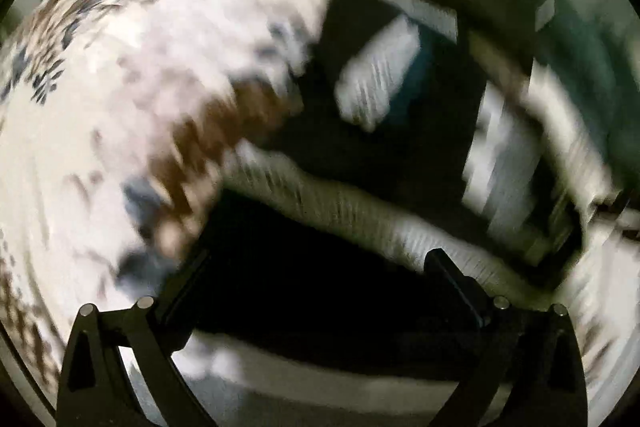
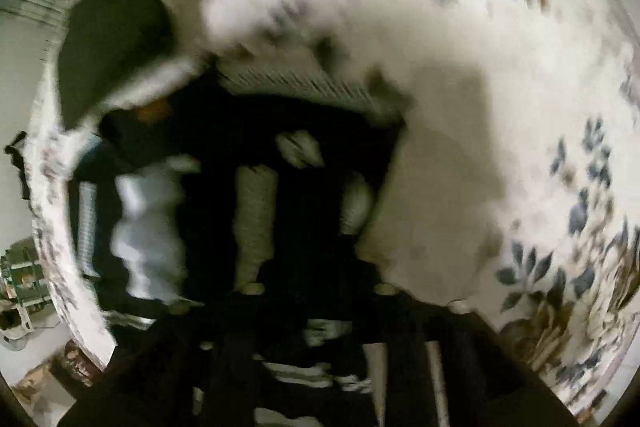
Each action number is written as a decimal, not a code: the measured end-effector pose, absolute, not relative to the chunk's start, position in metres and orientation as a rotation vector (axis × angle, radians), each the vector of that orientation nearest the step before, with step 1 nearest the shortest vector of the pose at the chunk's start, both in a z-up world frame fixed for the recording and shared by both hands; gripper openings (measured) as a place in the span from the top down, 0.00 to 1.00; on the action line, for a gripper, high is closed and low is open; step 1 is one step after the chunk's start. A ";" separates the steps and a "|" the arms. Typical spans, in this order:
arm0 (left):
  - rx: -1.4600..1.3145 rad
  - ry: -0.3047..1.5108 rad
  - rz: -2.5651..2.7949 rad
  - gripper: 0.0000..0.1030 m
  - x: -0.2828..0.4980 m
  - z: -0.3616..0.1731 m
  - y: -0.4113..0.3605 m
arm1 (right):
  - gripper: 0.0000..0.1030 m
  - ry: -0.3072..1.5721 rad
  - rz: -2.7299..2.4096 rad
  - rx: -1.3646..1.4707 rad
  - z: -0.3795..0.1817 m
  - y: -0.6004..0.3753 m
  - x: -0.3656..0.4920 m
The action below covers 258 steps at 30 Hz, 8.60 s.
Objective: Fold small clothes
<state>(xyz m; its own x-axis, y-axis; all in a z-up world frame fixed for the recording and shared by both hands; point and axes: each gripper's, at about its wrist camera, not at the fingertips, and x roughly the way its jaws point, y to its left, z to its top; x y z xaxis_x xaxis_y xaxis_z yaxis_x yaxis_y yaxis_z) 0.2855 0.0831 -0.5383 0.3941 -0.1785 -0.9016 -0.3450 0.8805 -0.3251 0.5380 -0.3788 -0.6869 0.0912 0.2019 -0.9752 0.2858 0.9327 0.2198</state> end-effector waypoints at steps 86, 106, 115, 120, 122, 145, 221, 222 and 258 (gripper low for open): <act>-0.193 1.284 0.257 0.08 0.195 -0.533 -0.090 | 0.56 1.573 0.258 0.877 -0.793 -0.414 0.554; -0.224 1.249 0.240 0.08 0.213 -0.522 -0.080 | 0.79 1.644 0.085 0.657 -0.769 -0.451 0.506; -0.203 1.306 0.206 0.08 0.195 -0.536 -0.088 | 0.35 1.663 0.246 0.427 -0.781 -0.414 0.513; -0.114 1.363 0.153 0.08 0.162 -0.540 -0.100 | 0.35 1.720 0.330 0.538 -0.772 -0.426 0.434; -0.126 1.405 0.145 0.08 0.144 -0.544 -0.098 | 0.35 1.818 0.341 0.621 -0.788 -0.426 0.380; -0.199 1.499 0.146 0.08 0.018 -0.552 -0.091 | 0.94 2.092 0.301 0.583 -0.827 -0.354 0.145; -0.743 1.275 0.043 0.94 0.019 -0.534 0.181 | 0.92 1.595 0.035 -0.089 -0.703 0.021 0.761; -0.761 1.304 0.045 0.92 0.020 -0.545 0.184 | 0.90 1.616 0.031 -0.069 -0.711 0.021 0.762; -0.540 1.497 -0.119 0.95 0.031 -0.559 0.172 | 0.91 1.910 0.150 0.613 -0.752 -0.155 0.151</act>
